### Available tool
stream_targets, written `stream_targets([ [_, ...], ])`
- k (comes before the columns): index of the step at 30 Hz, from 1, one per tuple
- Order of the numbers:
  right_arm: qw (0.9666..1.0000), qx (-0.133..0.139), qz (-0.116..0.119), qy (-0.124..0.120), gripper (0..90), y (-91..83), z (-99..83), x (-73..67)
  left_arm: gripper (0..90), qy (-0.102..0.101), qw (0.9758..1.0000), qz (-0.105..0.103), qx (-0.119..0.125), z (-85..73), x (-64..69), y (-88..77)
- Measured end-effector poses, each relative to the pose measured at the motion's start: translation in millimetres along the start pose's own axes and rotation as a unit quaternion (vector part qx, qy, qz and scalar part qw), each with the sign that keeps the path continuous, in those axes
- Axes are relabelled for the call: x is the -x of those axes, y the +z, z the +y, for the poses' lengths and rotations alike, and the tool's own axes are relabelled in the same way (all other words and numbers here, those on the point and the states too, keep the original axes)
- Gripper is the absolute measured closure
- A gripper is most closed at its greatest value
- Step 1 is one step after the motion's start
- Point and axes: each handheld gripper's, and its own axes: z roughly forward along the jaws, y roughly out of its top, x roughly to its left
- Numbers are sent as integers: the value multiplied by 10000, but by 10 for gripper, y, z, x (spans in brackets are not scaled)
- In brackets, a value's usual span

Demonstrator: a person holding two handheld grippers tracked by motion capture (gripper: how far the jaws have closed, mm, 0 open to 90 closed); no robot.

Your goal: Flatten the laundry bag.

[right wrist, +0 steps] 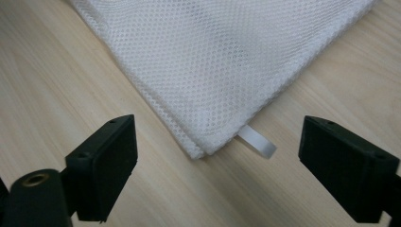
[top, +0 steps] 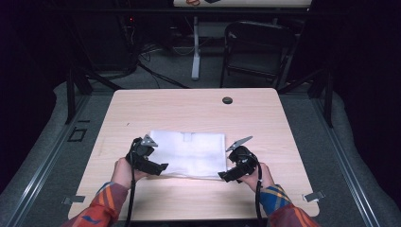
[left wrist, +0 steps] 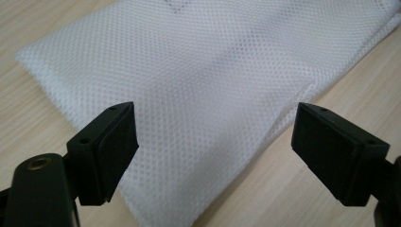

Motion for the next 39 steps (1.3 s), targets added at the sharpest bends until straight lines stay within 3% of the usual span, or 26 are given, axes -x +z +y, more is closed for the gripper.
stream_targets([
  [9,9998,-40,160,71,131,-25,-43,28,154,362,9988,-272,-163,128,138,224],
  [13,9999,-97,84,33,138,-9,-44,27,157,553,9973,-379,-293,173,190,330],
  [18,9999,-96,63,13,153,0,-39,-8,168,594,9960,-547,-374,160,221,428],
  [23,9999,-116,95,-28,169,32,-29,-51,219,720,9948,-579,-434,159,283,483],
  [33,9996,-152,124,-187,180,94,49,-66,370,1144,9883,-568,-831,220,432,684],
  [35,9998,-110,109,-138,184,100,57,-79,432,1286,9851,-570,-991,236,445,738],
  [39,9996,-173,189,-129,186,112,46,-61,492,1326,9840,-652,-1001,242,439,743],
])
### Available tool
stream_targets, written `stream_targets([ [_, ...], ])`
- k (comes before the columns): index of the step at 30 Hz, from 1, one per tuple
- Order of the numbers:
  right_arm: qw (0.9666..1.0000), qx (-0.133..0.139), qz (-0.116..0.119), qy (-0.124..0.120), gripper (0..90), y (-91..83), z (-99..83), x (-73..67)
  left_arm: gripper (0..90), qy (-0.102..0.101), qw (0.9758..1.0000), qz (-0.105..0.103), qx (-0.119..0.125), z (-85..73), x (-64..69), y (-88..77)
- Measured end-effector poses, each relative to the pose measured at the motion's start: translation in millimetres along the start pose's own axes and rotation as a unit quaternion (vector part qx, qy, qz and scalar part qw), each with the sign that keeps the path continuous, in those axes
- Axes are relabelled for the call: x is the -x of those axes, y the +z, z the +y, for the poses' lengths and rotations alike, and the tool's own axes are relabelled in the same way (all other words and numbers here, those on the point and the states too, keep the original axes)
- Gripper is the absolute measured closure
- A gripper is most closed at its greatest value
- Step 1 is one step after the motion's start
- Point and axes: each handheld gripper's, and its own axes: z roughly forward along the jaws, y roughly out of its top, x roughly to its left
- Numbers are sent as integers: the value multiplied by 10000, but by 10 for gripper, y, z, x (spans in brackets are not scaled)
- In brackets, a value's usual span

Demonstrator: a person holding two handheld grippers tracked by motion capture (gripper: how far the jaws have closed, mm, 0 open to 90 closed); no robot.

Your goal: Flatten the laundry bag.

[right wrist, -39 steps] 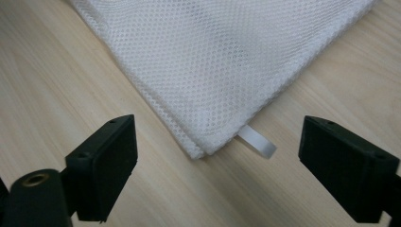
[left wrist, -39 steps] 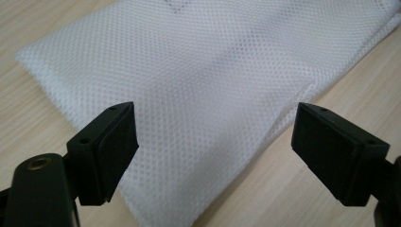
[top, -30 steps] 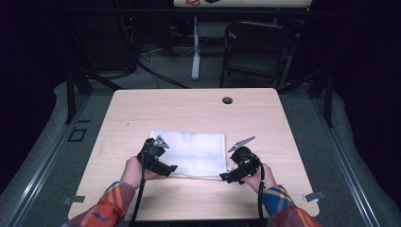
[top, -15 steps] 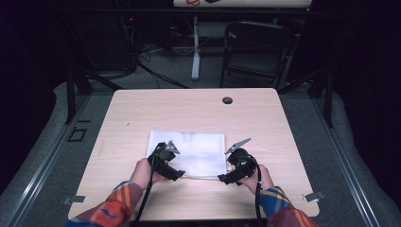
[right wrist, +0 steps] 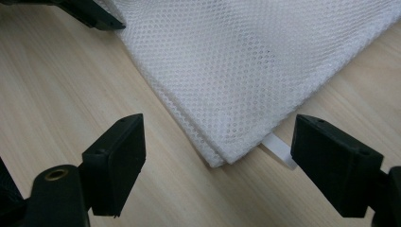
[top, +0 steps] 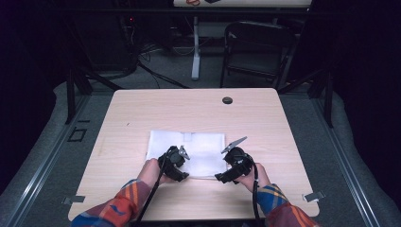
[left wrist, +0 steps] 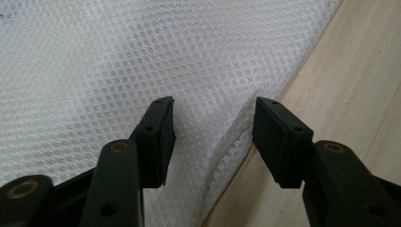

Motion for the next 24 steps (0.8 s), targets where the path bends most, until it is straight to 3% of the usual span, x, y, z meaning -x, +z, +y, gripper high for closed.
stream_targets([
  [5,10000,-22,19,-65,187,-22,-13,-24,609,-47,9998,-100,147,-38,-12,-10],
  [10,9999,-41,29,-91,197,-16,-18,-53,645,6,9998,-23,198,-39,17,0],
  [16,10000,-37,21,-33,212,-10,-37,-29,766,121,9996,-42,256,-37,41,0],
  [20,10000,-49,29,-17,218,-4,-41,-27,822,243,9992,53,298,-32,62,-25],
  [24,10000,-34,42,-36,227,-2,-38,-39,851,189,9990,71,398,-35,49,-70],
])
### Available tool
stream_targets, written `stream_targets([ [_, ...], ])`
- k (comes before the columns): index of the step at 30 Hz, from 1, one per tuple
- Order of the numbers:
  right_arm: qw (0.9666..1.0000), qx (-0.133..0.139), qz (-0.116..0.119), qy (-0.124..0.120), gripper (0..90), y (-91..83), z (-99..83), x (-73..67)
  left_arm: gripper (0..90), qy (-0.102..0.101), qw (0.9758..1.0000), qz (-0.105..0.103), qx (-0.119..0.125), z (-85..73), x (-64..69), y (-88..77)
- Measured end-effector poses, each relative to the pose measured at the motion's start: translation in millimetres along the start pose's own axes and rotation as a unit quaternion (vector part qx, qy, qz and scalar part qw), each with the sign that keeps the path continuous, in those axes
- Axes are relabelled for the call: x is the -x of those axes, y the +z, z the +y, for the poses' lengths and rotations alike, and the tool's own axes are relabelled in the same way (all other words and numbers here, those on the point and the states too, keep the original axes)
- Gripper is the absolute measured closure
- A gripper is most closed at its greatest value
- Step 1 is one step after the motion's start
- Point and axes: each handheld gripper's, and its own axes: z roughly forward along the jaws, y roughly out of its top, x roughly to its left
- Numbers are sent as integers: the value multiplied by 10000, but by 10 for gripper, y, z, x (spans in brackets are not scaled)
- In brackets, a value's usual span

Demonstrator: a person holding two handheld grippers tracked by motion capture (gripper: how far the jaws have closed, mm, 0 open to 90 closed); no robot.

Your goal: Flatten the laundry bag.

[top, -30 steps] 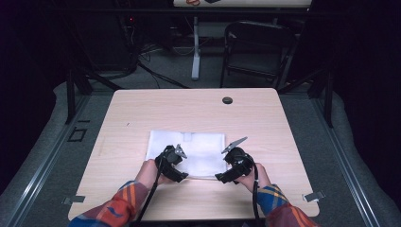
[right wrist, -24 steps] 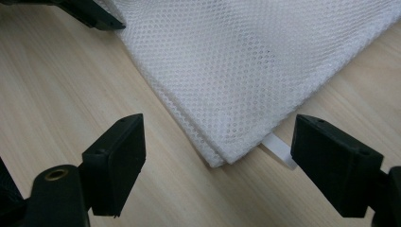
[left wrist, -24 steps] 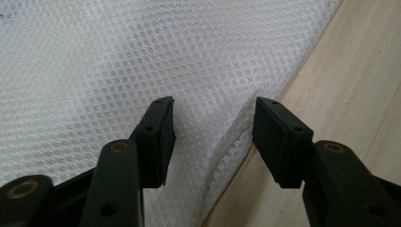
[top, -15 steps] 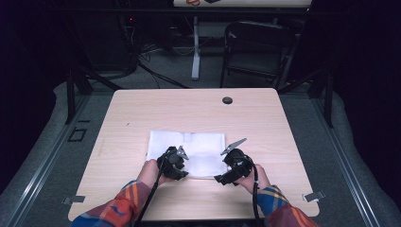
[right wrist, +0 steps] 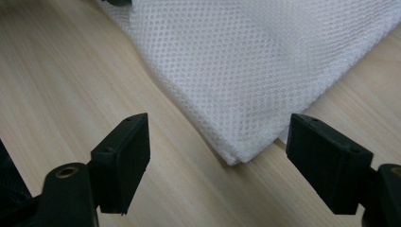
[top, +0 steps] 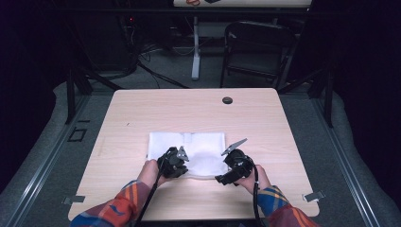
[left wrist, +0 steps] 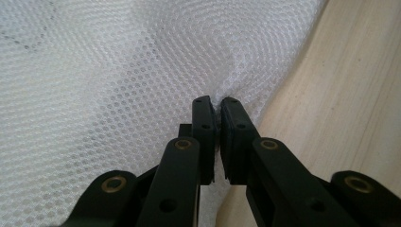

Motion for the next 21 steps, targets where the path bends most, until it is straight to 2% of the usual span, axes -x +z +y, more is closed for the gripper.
stream_targets([
  [3,10000,40,-11,-32,244,-13,5,-20,853,-82,9999,-3,99,1,-17,-42],
  [6,9999,69,20,-82,309,-30,11,-48,853,-163,9996,3,225,3,-29,-81],
  [7,9999,161,6,-58,340,-24,10,-67,853,-195,9994,-9,290,6,-35,-99],
  [10,9995,259,7,-198,471,-50,22,-118,853,-252,9990,12,365,11,-41,-124],
  [12,9985,448,48,-311,582,-60,31,-171,853,-295,9988,19,385,12,-45,-130],
  [14,9978,472,32,-459,706,-83,44,-225,853,-341,9985,10,433,13,-48,-138],
  [18,9968,426,55,-679,831,-25,48,-320,854,-416,9977,63,539,23,-52,-173],
  [20,9958,340,-40,-852,873,56,50,-373,855,-437,9971,116,614,26,-44,-186],
  [21,9955,385,-92,-860,887,92,47,-393,854,-457,9968,124,649,28,-43,-195],
])
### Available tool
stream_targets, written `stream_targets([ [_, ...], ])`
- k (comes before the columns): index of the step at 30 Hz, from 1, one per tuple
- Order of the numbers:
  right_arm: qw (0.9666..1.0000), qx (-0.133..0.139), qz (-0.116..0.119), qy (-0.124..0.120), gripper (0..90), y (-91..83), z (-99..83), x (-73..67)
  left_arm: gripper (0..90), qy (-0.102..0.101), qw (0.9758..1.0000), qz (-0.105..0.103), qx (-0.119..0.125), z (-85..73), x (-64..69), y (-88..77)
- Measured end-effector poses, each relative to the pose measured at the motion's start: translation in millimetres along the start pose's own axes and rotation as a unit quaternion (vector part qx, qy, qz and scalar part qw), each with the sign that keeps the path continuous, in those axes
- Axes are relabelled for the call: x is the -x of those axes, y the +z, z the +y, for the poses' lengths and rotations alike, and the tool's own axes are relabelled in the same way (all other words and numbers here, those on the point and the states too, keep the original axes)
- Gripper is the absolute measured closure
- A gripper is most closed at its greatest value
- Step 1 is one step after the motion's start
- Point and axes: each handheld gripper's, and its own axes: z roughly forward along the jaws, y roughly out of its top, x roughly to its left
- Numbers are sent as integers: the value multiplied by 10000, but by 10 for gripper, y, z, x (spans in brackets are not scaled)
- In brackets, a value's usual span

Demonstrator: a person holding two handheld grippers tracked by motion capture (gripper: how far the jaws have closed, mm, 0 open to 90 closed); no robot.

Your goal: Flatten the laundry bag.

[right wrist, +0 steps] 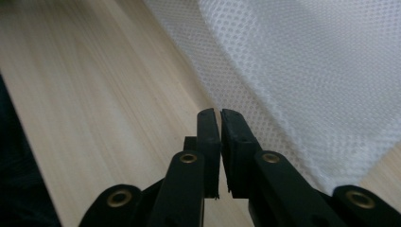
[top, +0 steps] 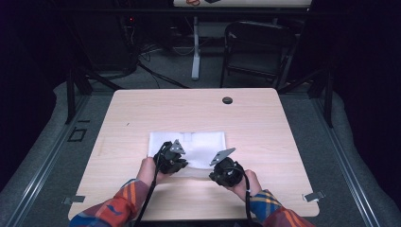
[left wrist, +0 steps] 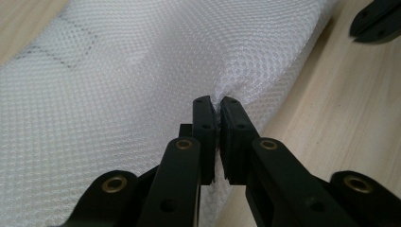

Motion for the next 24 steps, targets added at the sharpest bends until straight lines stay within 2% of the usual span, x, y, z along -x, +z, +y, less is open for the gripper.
stream_targets([
  [3,9998,10,-172,-140,900,103,23,-19,856,-23,10000,27,79,5,1,-20],
  [6,9994,131,-281,-146,900,182,51,-13,855,-29,9999,27,95,11,3,-32],
  [10,9990,114,-401,-164,900,278,56,7,856,-49,9999,14,101,11,10,-27],
  [19,9988,54,-469,-120,900,378,6,93,857,-136,9997,-33,174,13,24,-21],
  [24,9987,-38,-467,-197,900,441,2,96,859,-126,9998,-53,157,8,23,-23],
])
